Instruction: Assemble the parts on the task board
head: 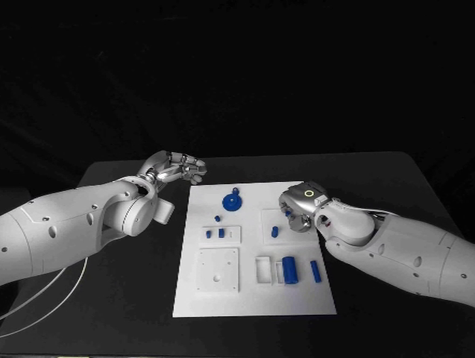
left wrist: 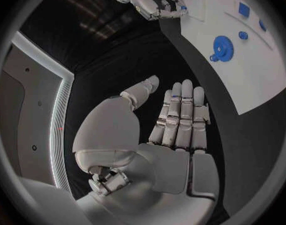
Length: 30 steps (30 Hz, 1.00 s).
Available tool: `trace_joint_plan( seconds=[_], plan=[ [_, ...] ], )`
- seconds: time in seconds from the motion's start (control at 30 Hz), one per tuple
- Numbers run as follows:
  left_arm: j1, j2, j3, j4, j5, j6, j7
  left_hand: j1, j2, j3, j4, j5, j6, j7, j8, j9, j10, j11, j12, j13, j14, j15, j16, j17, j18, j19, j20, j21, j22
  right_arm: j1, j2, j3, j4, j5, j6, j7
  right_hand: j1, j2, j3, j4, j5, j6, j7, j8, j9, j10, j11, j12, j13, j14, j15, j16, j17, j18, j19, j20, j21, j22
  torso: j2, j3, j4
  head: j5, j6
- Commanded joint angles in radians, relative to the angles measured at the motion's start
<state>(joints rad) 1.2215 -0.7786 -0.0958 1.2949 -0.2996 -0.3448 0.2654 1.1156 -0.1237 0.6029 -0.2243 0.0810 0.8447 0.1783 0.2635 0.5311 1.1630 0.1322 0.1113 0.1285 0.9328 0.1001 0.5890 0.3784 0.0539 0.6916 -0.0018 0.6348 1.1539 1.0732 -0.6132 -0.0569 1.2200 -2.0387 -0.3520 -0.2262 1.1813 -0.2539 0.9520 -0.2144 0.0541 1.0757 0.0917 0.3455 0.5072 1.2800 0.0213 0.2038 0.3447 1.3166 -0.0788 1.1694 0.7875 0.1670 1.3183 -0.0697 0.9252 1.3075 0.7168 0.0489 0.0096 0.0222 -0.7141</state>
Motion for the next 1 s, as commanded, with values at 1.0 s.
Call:
trace_joint_plan(
  seconds=[1.0],
  plan=[
    [0.002,0.029,0.001,-0.048,0.006,0.005,0.007,-0.002,0.011,-0.006,0.000,-0.002,-0.007,0.000,0.003,-0.002,-0.006,0.001,-0.005,-0.002,0.001,0.004,-0.007,0.005,0.008,-0.001,0.006,-0.007,0.002,0.015,-0.037,0.081,0.237,0.083,0.002,0.003,0.003,-0.008,0.009,0.012,-0.005,0.010,0.000,0.006,0.001,0.044,0.000,0.002,0.010,-0.003,-0.011,0.007,-0.002,0.095,0.004,-0.011,0.008,0.016,-0.007,-0.0029,-0.0048,0.051,0.007]
  ],
)
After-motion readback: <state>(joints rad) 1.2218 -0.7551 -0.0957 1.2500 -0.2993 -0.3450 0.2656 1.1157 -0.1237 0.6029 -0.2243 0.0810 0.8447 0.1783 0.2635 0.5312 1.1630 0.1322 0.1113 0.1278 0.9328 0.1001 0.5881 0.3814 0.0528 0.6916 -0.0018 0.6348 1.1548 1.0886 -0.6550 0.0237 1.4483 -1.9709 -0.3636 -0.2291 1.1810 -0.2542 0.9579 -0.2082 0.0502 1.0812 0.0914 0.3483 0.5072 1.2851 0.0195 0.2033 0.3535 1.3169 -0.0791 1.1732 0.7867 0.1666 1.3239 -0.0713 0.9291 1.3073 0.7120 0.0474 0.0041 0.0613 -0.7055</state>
